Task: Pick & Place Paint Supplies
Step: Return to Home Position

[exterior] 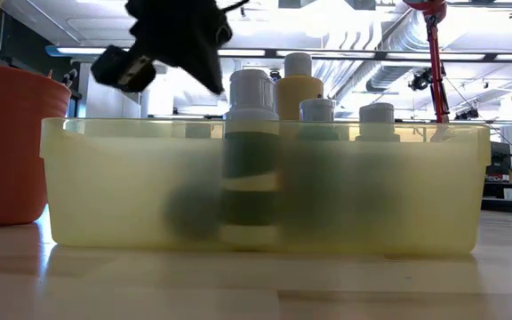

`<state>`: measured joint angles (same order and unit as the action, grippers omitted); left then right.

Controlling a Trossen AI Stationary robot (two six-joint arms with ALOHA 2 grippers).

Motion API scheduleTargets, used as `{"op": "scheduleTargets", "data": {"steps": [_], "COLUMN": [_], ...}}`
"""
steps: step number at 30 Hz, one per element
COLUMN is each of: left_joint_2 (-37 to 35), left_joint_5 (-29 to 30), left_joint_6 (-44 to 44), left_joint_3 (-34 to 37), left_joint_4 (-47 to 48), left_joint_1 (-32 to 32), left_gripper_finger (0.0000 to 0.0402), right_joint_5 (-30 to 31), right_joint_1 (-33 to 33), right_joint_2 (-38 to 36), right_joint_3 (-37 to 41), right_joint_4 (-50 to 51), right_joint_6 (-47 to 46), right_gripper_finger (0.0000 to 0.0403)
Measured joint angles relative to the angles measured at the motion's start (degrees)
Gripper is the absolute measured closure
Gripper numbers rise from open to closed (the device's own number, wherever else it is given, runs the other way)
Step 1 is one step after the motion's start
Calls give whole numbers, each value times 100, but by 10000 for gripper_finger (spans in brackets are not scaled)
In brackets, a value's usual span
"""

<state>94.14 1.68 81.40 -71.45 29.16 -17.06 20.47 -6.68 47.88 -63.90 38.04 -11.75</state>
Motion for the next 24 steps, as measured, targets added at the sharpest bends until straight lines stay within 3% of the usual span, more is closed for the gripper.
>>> {"op": "scheduleTargets", "data": {"steps": [9, 15, 17, 24], "left_joint_2": [399, 610, 731, 852], "left_joint_5": [-29, -386, -466, -459], "left_joint_6": [63, 292, 299, 313], "left_joint_3": [-41, -10, -38, -10], "left_joint_4": [-215, 274, 34, 46], "left_joint_1": [-32, -104, -101, -92], "left_gripper_finger": [401, 401, 400, 362], "right_joint_5": [22, 37, 38, 39], "right_joint_1": [0, 0, 0, 0], "right_joint_2": [6, 14, 19, 17], "right_joint_3": [0, 0, 0, 0], "right_joint_4": [132, 106, 109, 113], "right_joint_6": [97, 151, 151, 151], "right_gripper_finger": [398, 398, 398, 398]}}
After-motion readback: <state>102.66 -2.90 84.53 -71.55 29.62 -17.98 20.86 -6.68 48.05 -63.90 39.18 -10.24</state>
